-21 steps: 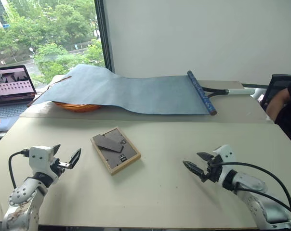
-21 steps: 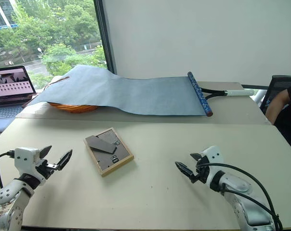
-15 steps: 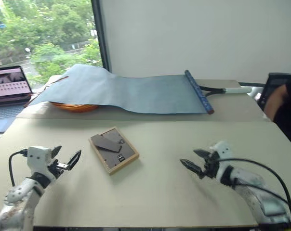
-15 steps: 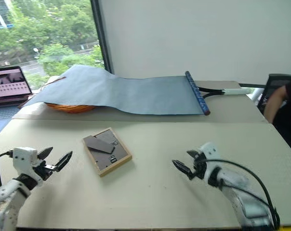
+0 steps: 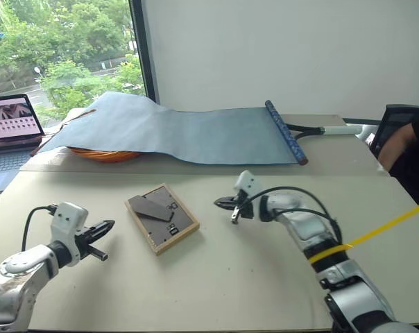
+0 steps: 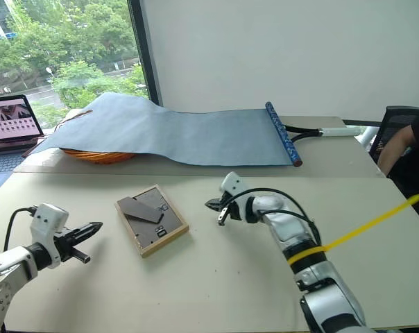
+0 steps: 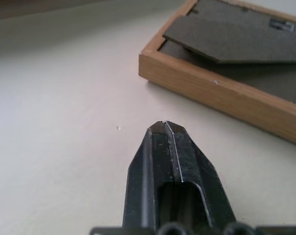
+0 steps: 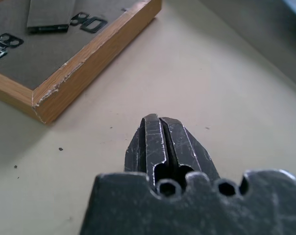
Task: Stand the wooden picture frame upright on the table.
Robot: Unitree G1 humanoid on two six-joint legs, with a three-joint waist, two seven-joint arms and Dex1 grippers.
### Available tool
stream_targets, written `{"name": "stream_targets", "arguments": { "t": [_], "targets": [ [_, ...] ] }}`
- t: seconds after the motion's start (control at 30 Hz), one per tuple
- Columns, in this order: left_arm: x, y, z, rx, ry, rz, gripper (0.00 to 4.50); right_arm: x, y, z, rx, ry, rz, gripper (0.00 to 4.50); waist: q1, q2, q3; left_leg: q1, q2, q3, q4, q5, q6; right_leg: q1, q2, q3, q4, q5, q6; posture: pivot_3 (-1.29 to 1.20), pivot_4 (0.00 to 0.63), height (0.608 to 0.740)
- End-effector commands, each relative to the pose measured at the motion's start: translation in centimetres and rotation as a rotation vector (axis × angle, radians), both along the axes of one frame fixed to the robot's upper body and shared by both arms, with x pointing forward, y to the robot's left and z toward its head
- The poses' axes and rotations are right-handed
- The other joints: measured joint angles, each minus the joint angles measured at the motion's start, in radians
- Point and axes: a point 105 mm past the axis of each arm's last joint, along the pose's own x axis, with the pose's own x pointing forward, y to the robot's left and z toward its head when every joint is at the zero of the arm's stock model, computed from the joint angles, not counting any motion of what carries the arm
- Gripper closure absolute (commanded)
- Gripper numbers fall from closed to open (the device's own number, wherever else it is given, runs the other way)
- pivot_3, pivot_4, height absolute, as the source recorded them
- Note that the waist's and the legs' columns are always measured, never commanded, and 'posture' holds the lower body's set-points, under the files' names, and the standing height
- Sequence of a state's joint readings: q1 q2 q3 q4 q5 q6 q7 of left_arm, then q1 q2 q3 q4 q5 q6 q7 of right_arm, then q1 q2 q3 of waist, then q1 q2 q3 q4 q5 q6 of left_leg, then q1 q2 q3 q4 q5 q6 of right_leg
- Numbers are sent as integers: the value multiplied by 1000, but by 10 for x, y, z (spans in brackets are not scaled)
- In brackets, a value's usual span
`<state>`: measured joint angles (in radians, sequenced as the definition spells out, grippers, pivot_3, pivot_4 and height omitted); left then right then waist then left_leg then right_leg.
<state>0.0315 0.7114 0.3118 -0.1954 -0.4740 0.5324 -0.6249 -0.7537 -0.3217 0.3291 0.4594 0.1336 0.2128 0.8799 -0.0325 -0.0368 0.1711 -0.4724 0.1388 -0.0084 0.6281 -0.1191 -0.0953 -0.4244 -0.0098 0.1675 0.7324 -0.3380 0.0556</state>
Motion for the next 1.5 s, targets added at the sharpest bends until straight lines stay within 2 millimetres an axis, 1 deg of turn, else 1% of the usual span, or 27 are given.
{"name": "stream_targets", "arguments": {
  "t": [0.03,0.1,0.13,0.2,0.27,0.4,0.57,0.7,0.77,0.8,0.87,0.97,1.07,1.13,1.2,1.3,1.37,1.43,1.5],
  "targets": [
    [9,-28,2,-17,-29,-62,4500,-1,20,9,32,-38,75,4424,7,0,0,0,0,0,0,0,0,0,0,0,0,0,0,0,150,673],
    [14,-46,-2,-28,-26,-113,4500,-12,29,4,35,-18,139,4424,14,0,0,0,0,0,1,0,0,0,0,0,1,0,0,0,150,673],
    [16,-53,-3,-36,-25,-130,4500,-16,31,3,39,-10,160,4424,17,0,0,0,0,0,1,0,0,0,0,0,1,0,0,0,150,673],
    [16,-71,-6,-46,-12,-199,4500,-31,31,1,42,11,218,4424,24,0,0,0,0,0,1,0,0,0,0,0,1,0,0,0,150,673],
    [13,-83,-8,-60,10,-253,4500,-42,28,0,42,31,244,4424,32,0,0,0,0,0,1,0,0,1,0,-1,1,0,0,0,150,673],
    [-1,-96,-19,-46,78,-354,4500,-62,12,-1,13,54,247,4424,40,1,0,0,0,0,1,0,0,1,0,-1,1,0,0,0,150,673],
    [-20,-104,-34,-28,175,-453,4500,-80,-4,3,-7,79,216,4424,42,1,-1,1,0,0,1,0,0,1,0,0,1,0,0,0,150,673],
    [-25,-102,-42,8,216,-479,4500,-93,-5,8,1,102,218,4424,39,3,-2,2,0,0,1,0,0,2,0,0,0,-1,1,0,150,673],
    [-25,-93,-46,51,231,-474,4500,-98,-3,9,4,110,221,4424,39,3,-2,2,0,0,1,0,0,2,0,0,0,-1,1,0,150,673],
    [-24,-85,-46,75,240,-461,4500,-98,-3,9,3,112,216,4424,37,3,-2,2,0,0,1,0,0,2,0,0,0,-1,1,0,150,673],
    [-22,-62,-45,126,253,-418,4500,-92,-7,7,-15,96,178,4424,32,3,-2,2,0,0,1,0,0,2,0,0,0,-1,1,0,150,673],
    [-22,-25,-38,190,265,-340,4500,-74,-18,5,-51,66,98,4424,13,3,-2,4,0,0,0,0,0,2,0,0,0,-2,2,0,150,673],
    [-24,-6,-32,226,275,-314,4500,-62,-27,4,-82,52,67,4424,-5,3,-2,7,0,0,-1,0,0,2,0,0,1,-4,4,0,150,673],
    [-23,0,-28,234,264,-294,4500,-55,-30,3,-100,43,59,4424,-14,3,-2,9,0,0,-2,0,0,3,0,0,1,-4,4,0,150,673],
    [-20,-2,-26,223,247,-287,4500,-49,-29,2,-110,37,62,4424,-17,4,-2,9,0,0,-2,0,0,3,0,0,1,-4,4,0,150,673],
    [-13,-23,-22,155,209,-303,4500,-51,-20,-2,-116,49,110,4424,-12,4,-2,8,0,0,-2,0,0,3,0,0,1,-5,4,0,150,673],
    [-11,-37,-23,134,191,-335,4500,-59,-13,-6,-125,65,164,4424,-6,5,-2,8,0,0,-2,0,0,3,0,0,1,-5,5,0,150,673],
    [-5,-54,-22,94,169,-354,4500,-73,-2,-10,-124,87,235,4424,10,6,-3,8,0,0,0,0,0,3,0,0,1,-5,5,0,150,673],
    [-1,-63,-22,88,156,-366,4500,-82,6,-11,-115,108,279,4424,25,6,-3,8,0,0,1,0,0,3,0,0,1,-5,6,0,150,673]
  ]
}}
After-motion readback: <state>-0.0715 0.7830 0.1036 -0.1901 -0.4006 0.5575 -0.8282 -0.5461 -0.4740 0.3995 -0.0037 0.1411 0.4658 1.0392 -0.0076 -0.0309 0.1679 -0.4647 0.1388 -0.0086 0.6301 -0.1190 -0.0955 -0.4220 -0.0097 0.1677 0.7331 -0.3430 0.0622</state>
